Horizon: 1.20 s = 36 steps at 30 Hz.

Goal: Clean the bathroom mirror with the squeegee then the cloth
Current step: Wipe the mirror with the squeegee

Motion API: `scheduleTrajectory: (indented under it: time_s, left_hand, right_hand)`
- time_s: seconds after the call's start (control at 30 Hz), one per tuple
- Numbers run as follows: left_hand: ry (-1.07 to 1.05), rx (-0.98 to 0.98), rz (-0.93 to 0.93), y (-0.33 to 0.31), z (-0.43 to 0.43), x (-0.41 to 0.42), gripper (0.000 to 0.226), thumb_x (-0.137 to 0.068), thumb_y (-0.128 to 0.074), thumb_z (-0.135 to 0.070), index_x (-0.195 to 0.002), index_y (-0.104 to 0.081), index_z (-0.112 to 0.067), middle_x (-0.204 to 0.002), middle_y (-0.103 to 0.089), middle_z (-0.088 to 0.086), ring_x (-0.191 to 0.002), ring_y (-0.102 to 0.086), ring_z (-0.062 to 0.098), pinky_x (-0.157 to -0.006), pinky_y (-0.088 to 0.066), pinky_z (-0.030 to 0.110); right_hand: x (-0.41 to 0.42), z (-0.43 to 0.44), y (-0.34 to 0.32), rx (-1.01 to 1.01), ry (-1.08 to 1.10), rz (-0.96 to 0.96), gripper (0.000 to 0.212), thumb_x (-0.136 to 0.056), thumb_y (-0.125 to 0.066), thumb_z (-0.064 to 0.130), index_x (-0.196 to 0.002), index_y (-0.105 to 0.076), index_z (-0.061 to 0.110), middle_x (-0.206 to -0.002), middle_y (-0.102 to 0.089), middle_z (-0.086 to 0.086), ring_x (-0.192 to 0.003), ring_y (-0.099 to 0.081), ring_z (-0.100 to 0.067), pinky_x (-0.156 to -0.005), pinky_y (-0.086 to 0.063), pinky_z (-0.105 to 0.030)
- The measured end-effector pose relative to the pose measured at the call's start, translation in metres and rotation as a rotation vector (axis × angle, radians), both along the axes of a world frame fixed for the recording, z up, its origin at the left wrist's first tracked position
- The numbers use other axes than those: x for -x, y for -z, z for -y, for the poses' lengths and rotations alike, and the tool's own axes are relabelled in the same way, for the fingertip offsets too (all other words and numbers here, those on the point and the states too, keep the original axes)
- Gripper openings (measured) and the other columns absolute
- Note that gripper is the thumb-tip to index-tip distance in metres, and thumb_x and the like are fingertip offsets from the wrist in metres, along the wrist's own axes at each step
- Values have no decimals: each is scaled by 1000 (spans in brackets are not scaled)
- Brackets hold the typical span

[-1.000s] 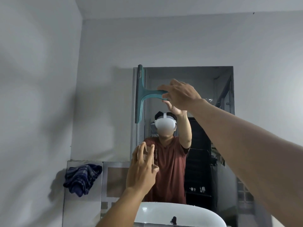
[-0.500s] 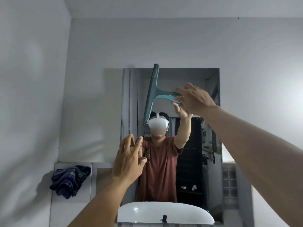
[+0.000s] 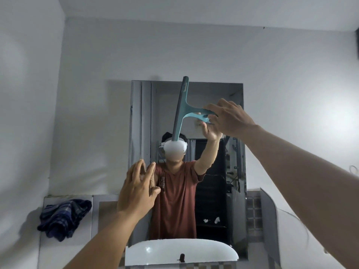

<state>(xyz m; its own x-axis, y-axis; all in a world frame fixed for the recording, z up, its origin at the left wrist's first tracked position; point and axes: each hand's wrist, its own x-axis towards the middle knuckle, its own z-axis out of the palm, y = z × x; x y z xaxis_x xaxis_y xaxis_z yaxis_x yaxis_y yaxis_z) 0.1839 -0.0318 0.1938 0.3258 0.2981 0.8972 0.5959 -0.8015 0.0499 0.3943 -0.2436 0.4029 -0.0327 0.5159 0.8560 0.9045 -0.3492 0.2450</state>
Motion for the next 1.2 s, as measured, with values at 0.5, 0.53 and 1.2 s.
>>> scheduleTrajectory:
  time_s: [0.5, 0.53, 1.2]
  left_hand:
    - [27, 10, -7, -2, 1, 1, 88, -73, -84, -39, -148, -43, -21, -152, -34, 18, -139, -32, 39, -96, -53, 53]
    - [29, 11, -7, -2, 0, 1, 87, -73, -84, -39, -148, -44, -20, -151, -34, 18, -139, -32, 39, -96, -53, 53]
    - [28, 5, -38, -2, 1, 1, 90, -70, -86, -37, -147, -43, -17, -147, -35, 21, -138, -32, 43, -100, -51, 56]
  right_hand:
    - [-15, 33, 31, -134, 102, -176, 37, -103, -46, 36, -139, -52, 31, -116, -60, -7, -94, -64, -29, -75, -48, -35]
    - [-15, 35, 32, -141, 111, -181, 38, -104, -45, 35, -140, -52, 32, -117, -60, -7, -97, -64, -30, -76, -48, -36]
    - [-7, 40, 88, -282, 112, -526, 40, -106, -35, 29, -145, -44, 28, -114, -55, -10, -92, -59, -27, -73, -43, -34]
